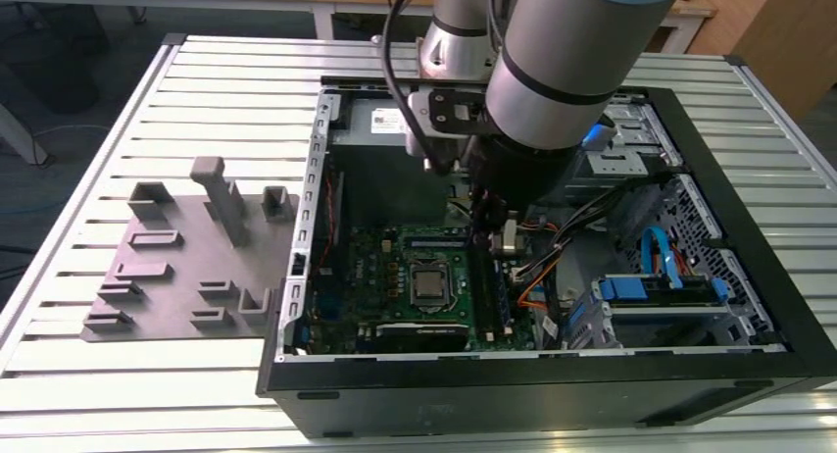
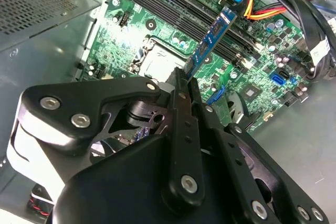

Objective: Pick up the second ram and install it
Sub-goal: 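Insert the second ram into the second slot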

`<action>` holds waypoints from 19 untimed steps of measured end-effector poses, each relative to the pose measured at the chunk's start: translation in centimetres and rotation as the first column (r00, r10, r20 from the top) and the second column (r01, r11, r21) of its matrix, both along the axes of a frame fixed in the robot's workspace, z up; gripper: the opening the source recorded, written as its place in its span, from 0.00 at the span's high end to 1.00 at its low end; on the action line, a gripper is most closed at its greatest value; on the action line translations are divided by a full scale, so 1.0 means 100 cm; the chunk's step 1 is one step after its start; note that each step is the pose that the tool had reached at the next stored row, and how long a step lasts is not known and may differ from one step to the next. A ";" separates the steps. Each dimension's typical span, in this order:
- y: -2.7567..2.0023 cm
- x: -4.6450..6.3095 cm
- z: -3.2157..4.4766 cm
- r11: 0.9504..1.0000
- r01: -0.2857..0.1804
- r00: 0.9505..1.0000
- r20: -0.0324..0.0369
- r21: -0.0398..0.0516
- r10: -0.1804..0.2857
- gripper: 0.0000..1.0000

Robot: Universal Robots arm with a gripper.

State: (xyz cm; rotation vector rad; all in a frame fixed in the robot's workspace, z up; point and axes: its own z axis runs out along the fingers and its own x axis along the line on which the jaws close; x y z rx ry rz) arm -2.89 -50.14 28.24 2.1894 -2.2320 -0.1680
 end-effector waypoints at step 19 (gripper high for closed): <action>0.0000 0.000 -0.0002 0.973 0.229 0.973 0.000 0.000 -0.229 0.89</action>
